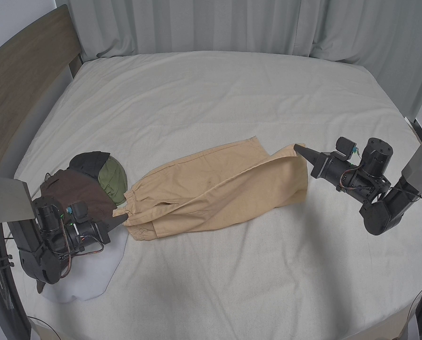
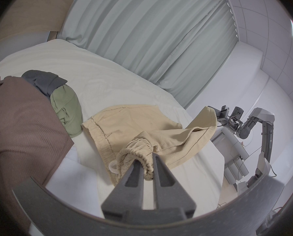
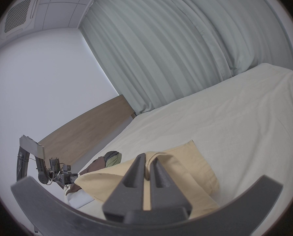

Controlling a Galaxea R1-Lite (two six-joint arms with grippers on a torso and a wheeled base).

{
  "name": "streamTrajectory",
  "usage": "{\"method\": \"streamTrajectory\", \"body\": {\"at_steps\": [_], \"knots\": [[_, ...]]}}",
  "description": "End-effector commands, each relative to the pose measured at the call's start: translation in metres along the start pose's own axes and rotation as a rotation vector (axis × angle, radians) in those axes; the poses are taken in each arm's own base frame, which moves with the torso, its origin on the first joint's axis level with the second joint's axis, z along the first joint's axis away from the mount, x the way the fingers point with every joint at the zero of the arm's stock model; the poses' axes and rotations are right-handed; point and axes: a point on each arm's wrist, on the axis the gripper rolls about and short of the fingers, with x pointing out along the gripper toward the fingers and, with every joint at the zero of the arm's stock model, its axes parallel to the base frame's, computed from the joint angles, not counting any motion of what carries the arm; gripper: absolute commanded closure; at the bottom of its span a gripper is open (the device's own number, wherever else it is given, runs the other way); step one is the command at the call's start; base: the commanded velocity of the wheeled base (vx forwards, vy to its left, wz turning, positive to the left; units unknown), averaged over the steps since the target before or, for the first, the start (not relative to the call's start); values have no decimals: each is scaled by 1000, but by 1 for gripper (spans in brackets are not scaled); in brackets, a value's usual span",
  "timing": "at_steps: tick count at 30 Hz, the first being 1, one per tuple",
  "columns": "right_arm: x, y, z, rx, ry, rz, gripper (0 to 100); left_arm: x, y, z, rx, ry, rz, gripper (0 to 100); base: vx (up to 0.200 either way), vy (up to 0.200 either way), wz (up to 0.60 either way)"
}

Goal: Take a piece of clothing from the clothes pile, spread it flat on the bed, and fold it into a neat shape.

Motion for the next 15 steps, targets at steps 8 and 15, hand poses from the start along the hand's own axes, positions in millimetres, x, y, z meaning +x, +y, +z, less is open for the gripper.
{"method": "streamTrajectory", "body": {"at_steps": [8, 15], "knots": [[30, -5, 12, -18, -27, 25, 100, 7, 8, 14, -33, -76, 66, 100, 0, 0, 0], [43, -5, 21, -20, -31, 32, 100, 10, 10, 18, -41, -99, 83, 100, 0, 0, 0]]}}
